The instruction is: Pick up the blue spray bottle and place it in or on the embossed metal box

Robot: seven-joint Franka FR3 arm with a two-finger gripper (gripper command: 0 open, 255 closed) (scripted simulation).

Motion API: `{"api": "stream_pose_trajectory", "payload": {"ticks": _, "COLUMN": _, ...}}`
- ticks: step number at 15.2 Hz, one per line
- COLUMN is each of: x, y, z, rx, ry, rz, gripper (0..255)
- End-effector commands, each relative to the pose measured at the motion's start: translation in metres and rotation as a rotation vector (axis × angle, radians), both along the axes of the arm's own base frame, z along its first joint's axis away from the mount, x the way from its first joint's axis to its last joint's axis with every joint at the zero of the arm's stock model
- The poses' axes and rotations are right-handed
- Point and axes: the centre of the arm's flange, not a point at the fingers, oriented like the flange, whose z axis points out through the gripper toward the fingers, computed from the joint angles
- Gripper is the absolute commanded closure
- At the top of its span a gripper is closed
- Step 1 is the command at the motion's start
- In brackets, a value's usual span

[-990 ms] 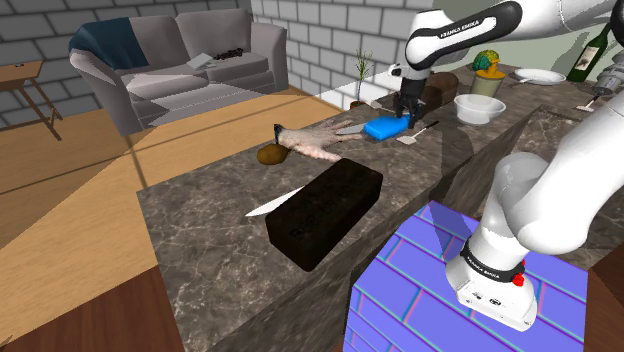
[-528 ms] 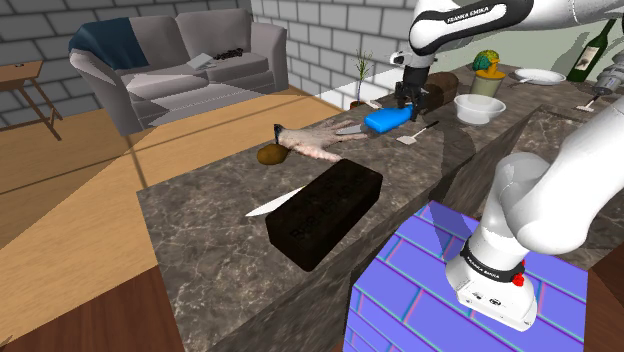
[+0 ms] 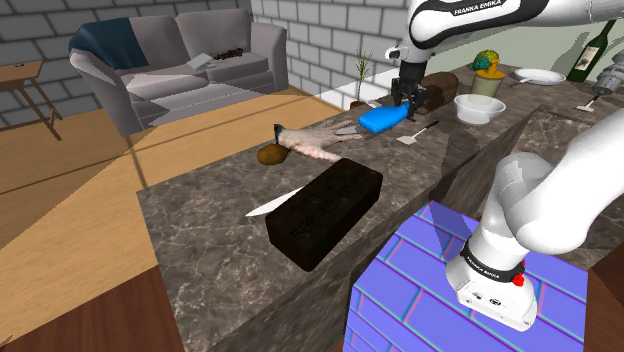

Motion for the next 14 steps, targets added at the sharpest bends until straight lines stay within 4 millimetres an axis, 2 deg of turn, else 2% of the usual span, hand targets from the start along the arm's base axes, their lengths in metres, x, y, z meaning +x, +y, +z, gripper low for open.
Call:
{"api": "stream_pose_trajectory", "payload": {"ticks": 1, "x": -0.002, "y": 0.025, "z": 0.001, "rx": -0.001, "ry": 0.0, "rz": -0.001, "gripper": 255}}
{"api": "stream_pose_trajectory", "payload": {"ticks": 14, "x": -0.011, "y": 0.196, "z": 0.002, "rx": -0.001, "ry": 0.0, "rz": -0.001, "gripper": 255}}
